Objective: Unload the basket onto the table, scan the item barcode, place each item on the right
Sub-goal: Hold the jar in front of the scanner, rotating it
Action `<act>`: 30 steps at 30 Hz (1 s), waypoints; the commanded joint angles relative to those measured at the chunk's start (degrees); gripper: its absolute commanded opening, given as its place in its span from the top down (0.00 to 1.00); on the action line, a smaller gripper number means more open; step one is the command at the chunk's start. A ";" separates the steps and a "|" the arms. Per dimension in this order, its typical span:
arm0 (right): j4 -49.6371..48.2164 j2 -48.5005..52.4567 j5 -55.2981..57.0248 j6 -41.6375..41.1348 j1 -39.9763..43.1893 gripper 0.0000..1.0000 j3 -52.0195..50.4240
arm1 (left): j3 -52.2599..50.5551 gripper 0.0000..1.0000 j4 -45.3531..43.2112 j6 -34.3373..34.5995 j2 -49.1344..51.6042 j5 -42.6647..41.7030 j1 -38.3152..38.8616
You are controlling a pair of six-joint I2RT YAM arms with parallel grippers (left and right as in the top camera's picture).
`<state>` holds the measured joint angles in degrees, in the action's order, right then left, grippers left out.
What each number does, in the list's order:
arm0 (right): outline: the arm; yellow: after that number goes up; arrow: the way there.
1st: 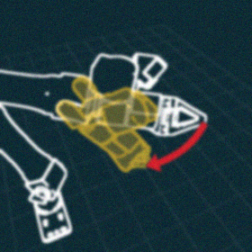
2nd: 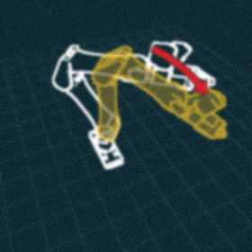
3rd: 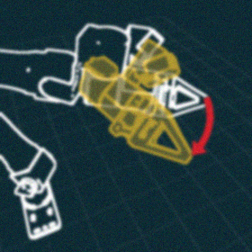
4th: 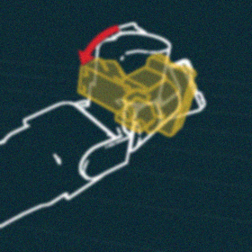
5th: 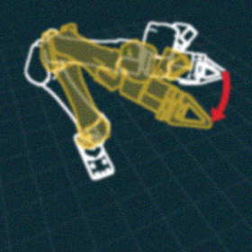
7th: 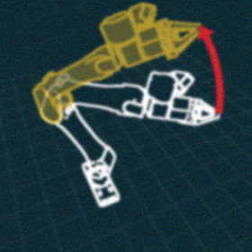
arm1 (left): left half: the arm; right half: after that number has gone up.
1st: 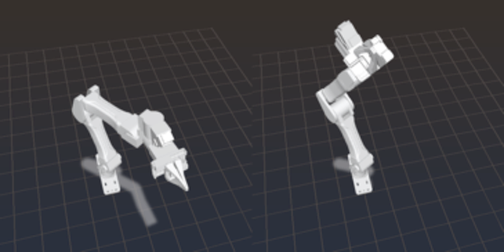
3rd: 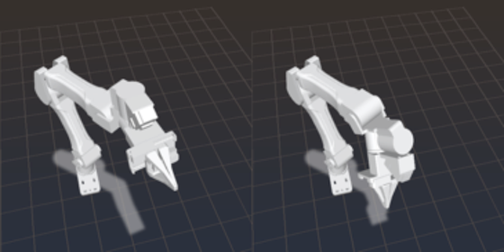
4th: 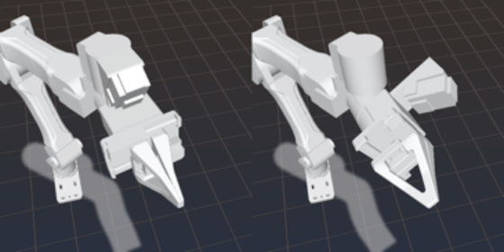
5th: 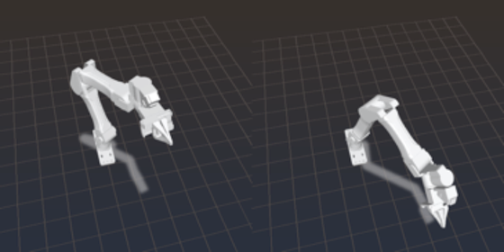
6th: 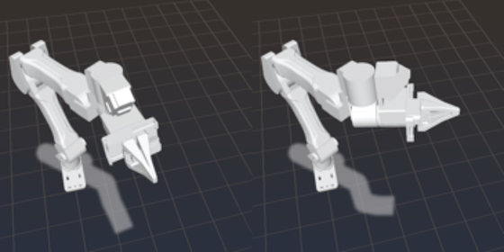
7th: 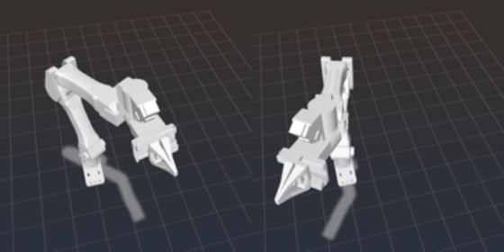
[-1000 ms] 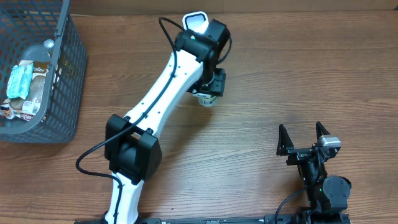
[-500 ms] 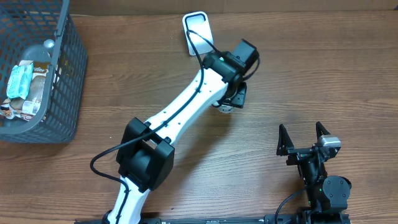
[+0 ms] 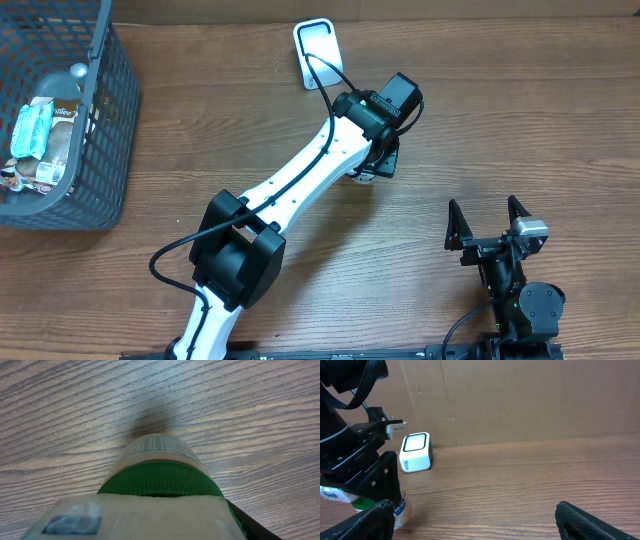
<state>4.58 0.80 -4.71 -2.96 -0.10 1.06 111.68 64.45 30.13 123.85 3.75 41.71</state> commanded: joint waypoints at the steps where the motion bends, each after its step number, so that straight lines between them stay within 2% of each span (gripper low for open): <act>1: -0.17 -0.63 -0.33 0.00 -0.26 0.00 -0.61 | -0.09 0.91 -0.33 1.42 -0.96 1.11 0.37; 30: -0.20 -0.63 -0.33 0.00 -0.26 0.00 -0.61 | -0.22 0.89 -0.28 3.17 1.51 0.66 1.29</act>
<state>4.58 0.80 -4.69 -2.96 -0.10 1.06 111.61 64.45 31.68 124.79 3.70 42.30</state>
